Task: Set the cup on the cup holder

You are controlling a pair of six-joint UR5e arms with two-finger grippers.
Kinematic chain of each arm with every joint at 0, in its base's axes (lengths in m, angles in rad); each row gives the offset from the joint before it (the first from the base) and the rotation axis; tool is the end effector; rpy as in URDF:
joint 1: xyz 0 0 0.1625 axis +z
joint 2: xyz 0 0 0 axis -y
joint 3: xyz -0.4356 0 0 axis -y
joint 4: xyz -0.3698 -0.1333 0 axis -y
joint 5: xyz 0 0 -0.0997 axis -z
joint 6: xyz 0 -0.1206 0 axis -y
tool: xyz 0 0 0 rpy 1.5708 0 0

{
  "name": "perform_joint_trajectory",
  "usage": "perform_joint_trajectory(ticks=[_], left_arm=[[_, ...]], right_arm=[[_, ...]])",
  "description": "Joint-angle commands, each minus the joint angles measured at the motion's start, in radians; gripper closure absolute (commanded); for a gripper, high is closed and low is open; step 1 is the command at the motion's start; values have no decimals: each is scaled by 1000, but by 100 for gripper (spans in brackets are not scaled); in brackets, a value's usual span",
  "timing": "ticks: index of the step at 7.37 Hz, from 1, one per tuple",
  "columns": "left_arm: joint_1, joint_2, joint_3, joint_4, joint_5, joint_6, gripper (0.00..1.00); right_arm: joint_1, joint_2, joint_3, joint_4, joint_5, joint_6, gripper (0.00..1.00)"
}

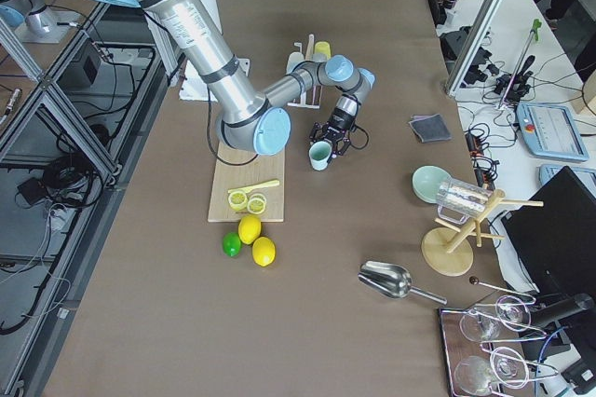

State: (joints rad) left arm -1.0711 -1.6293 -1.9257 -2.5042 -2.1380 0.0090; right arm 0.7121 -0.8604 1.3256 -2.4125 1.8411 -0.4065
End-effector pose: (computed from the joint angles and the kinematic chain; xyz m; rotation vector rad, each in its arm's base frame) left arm 0.1725 -0.4589 0.3742 1.1835 0.8021 0.8023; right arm -0.4370 -0.5108 0.4716 -0.4513 -0.1875 -1.1909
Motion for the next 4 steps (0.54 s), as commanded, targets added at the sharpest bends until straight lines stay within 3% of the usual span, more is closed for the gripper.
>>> perform_joint_trajectory(ticks=[1,2,4], left_arm=[[19,6,40,-325,-37,-68,55],[67,5,40,-441,-81,-146,55],[280,-26,40,-664,-30,-332,55]], right_arm=[[27,-60,175,3,1,17,70],[56,-86,257,12,13,20,70],[136,-91,335,94,93,21,70]])
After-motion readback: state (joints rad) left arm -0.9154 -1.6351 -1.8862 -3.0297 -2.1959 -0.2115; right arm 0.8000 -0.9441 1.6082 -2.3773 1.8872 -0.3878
